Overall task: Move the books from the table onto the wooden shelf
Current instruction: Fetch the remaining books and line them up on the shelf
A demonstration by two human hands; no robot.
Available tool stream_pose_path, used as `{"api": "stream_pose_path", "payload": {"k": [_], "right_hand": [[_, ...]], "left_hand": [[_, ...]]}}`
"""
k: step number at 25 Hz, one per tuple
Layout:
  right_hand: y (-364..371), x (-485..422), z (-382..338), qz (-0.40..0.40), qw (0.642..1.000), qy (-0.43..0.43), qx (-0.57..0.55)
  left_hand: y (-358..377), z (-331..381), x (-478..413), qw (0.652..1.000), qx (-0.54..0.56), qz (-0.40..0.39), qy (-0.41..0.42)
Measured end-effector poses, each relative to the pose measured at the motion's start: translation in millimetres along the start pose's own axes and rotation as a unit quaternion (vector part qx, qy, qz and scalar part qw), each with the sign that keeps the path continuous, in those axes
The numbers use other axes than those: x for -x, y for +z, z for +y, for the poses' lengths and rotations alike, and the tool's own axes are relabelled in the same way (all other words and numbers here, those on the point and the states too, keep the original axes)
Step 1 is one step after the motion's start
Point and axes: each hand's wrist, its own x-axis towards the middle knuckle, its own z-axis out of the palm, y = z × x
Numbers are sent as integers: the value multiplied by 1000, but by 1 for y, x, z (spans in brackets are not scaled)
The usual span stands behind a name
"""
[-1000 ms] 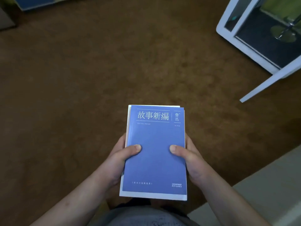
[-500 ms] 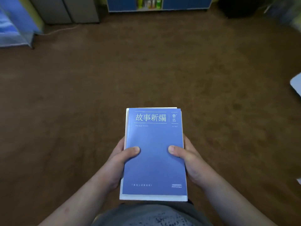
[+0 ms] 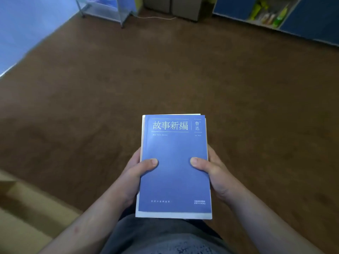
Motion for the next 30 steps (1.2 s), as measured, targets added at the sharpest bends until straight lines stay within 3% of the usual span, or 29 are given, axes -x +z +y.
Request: {"api": "stream_pose_path", "payload": {"k": [9,17,23,30], "right_hand": [[142,-184,-41,-172,975,77,115],[288,-290,-64,-283,932,97,204],[386,-343,-58,-400,867,135,264],[523,-396,-52,-540,767,176,300]], "left_hand": [[-134,76,-8,975,153,135,90],[-241,140,17,938,168,250,169],[-281,164,48,890,224,325,229],[-337,192,73,786,311,469,256]]}}
